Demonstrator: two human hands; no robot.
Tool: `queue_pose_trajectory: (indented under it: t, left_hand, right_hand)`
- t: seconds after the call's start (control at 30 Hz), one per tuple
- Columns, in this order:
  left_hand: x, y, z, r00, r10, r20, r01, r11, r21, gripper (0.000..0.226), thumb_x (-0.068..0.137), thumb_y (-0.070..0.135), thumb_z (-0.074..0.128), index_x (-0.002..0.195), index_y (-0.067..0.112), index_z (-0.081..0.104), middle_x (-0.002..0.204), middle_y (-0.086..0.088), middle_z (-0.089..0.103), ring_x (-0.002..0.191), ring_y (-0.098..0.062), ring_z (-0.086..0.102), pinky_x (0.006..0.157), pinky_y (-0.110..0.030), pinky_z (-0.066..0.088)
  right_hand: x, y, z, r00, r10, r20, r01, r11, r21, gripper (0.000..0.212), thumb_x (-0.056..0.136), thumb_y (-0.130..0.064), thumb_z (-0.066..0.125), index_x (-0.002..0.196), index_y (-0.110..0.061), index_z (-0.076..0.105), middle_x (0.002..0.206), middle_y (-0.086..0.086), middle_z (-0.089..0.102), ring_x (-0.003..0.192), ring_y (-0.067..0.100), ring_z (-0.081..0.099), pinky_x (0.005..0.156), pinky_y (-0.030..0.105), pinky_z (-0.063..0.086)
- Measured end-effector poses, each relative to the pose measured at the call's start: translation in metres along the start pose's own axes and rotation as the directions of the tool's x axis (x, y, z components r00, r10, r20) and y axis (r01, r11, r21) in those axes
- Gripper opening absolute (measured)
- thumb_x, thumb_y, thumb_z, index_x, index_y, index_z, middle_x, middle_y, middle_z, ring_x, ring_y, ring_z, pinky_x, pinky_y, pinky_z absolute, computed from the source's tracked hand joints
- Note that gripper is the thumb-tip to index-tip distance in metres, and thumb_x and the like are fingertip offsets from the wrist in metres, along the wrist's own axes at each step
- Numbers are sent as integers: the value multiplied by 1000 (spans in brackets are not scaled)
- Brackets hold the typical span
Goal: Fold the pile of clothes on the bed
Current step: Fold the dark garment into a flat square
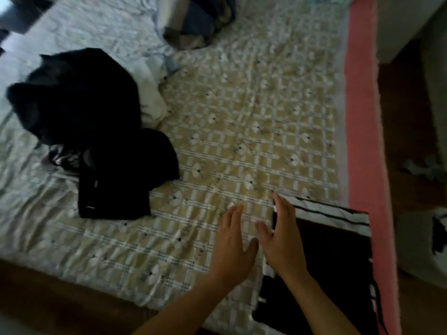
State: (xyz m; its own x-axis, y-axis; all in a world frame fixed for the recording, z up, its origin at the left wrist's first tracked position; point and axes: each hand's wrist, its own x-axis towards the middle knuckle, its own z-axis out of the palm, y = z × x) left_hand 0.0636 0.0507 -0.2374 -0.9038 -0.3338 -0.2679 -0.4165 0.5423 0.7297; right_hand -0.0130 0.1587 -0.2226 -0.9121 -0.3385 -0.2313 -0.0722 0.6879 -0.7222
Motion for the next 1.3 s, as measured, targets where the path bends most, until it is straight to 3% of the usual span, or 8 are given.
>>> queue_pose_trajectory:
  t: [0.27, 0.47, 0.77, 0.9, 1.03, 1.1, 1.17, 1.3]
  left_hand:
    - [19, -102, -151, 941, -200, -272, 179, 979, -101, 71, 94, 28, 63, 154, 22, 25, 156, 4, 24, 144, -12, 26, 116, -26, 27]
    - [35, -179, -255, 884, -307, -353, 246, 946, -209, 67, 94, 26, 63, 151, 24, 28, 151, 7, 28, 140, -13, 32, 115, -39, 37]
    - [28, -267, -331, 824, -441, -355, 262, 853, -451, 60, 95, 31, 60, 148, 30, 32, 142, 15, 36, 131, -8, 42, 107, -38, 47]
    - [22, -291, -351, 825, -449, -344, 233, 824, -517, 55, 97, 28, 60, 146, 32, 36, 137, 20, 37, 117, 15, 40, 101, -17, 44]
    - [19, -304, -363, 826, -465, -317, 227, 791, -568, 52, 98, 30, 59, 144, 37, 36, 133, 24, 35, 114, 16, 44, 90, -16, 50]
    - [20, -303, -368, 835, -468, -290, 227, 772, -593, 51, 97, 35, 59, 143, 38, 36, 131, 22, 38, 116, 2, 50, 92, -23, 52]
    - [25, -302, -372, 834, -487, -260, 217, 723, -656, 51, 94, 43, 58, 141, 37, 40, 129, 20, 43, 119, -3, 52, 97, -32, 54]
    - [41, -287, -391, 829, -559, -24, 173, 297, -939, 61, 88, 58, 53, 141, 31, 44, 134, 9, 55, 118, -9, 57, 98, -35, 50]
  right_hand:
    - [36, -117, 126, 972, -117, 204, 89, 986, 143, 69, 96, -30, 61, 153, -31, 23, 155, -6, 33, 135, 12, 42, 95, 22, 40]
    - [76, -222, 208, 948, -148, 281, 87, 972, 219, 69, 95, -31, 62, 153, -29, 25, 148, -4, 41, 128, 9, 47, 97, 30, 47]
    - [175, -372, 320, 957, -278, 83, 283, 958, -53, 123, 72, -47, 82, 157, -26, -4, 164, 10, 5, 151, 26, 10, 119, 51, 22]
    - [218, -416, 356, 965, -232, 122, 249, 957, -149, 137, 65, -50, 85, 154, -29, -17, 162, 11, 17, 148, 29, 23, 115, 63, 22]
    - [234, -421, 363, 971, -112, 210, 164, 954, -252, 91, 84, -34, 74, 155, -22, 19, 138, 14, 53, 125, 37, 52, 101, 45, 46]
    - [234, -419, 359, 953, -65, 296, 138, 963, -233, 48, 93, -24, 63, 137, -11, 49, 116, 13, 61, 112, 36, 58, 87, 38, 48]
    - [228, -412, 352, 942, -17, 334, 76, 984, -163, 37, 96, -19, 58, 132, -10, 55, 105, 6, 59, 103, 31, 59, 81, 31, 43]
    - [179, -400, 329, 905, 51, 422, -98, 991, 90, 34, 93, -9, 61, 125, -17, 60, 105, -5, 64, 104, 22, 62, 78, 27, 49]
